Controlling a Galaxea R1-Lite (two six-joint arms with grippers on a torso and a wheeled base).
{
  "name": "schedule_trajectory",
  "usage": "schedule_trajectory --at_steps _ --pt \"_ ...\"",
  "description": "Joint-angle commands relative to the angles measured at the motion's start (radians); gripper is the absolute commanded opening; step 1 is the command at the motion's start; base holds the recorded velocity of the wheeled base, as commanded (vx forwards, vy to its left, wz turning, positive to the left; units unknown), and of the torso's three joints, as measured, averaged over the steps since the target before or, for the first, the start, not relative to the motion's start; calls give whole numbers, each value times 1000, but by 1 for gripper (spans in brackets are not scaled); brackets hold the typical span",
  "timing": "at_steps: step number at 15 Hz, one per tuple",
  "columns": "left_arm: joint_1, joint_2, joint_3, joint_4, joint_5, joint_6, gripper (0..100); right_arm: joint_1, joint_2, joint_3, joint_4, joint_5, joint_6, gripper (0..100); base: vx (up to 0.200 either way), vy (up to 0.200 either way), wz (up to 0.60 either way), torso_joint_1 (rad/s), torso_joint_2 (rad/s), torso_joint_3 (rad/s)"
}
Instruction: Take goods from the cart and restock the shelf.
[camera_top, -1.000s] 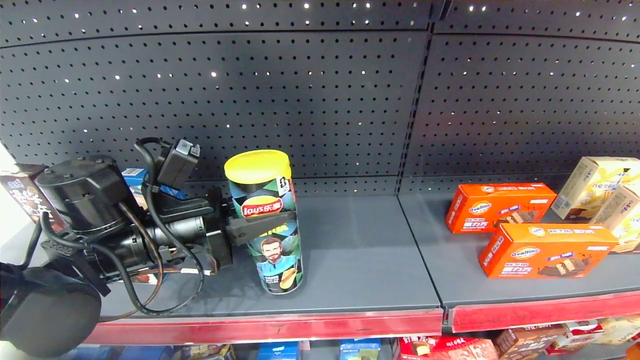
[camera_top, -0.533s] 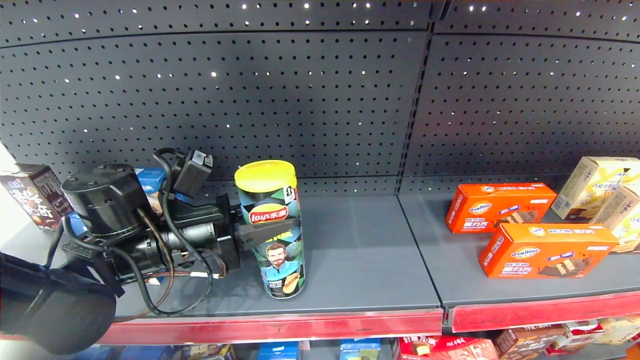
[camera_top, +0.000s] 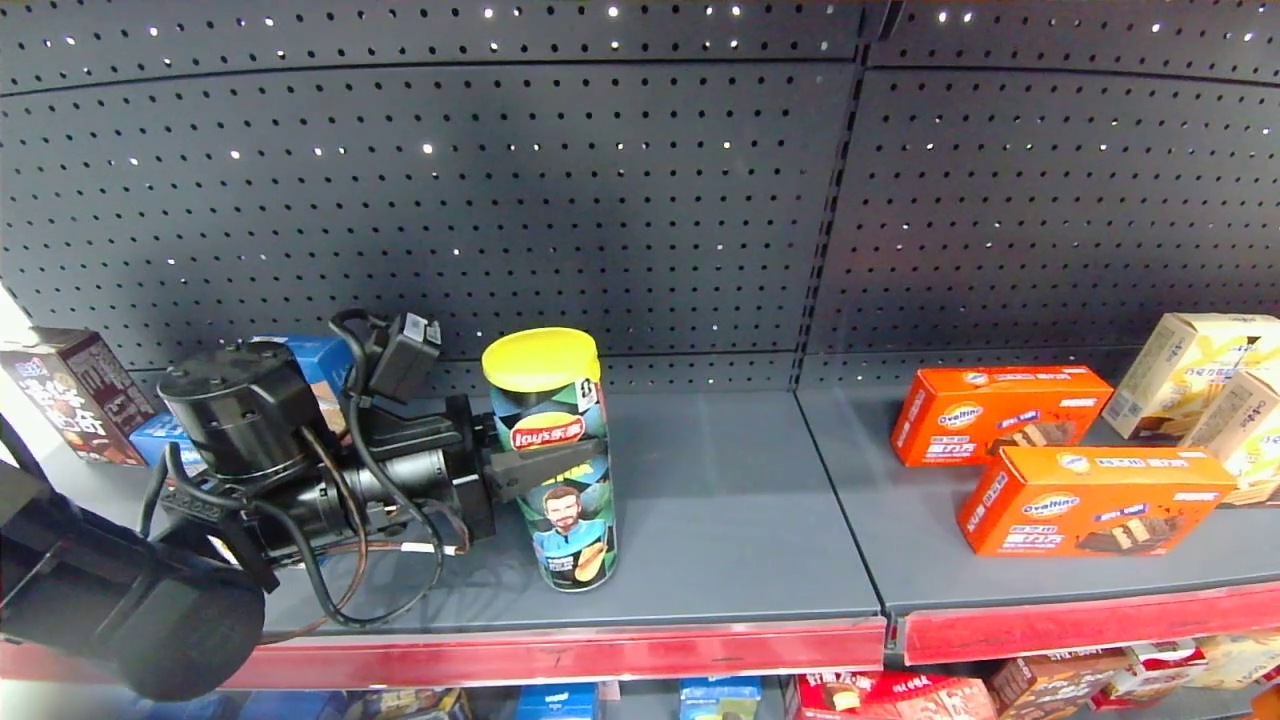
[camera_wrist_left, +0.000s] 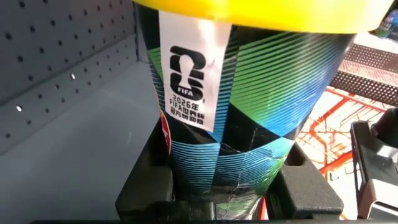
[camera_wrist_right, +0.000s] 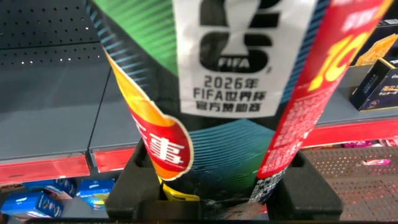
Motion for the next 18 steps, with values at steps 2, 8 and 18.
schedule_trajectory --at_steps 2,8,18 --pt "0 31 2 -2 0 -1 0 -11 0 2 -2 2 0 0 0 0 0 0 0 0" --pt "0 19 9 -5 0 -4 100 -11 4 3 -2 2 0 0 0 0 0 0 0 0" --pt "98 -196 269 -100 -4 1 100 -16 -3 0 0 2 2 0 0 0 0 0 0 0"
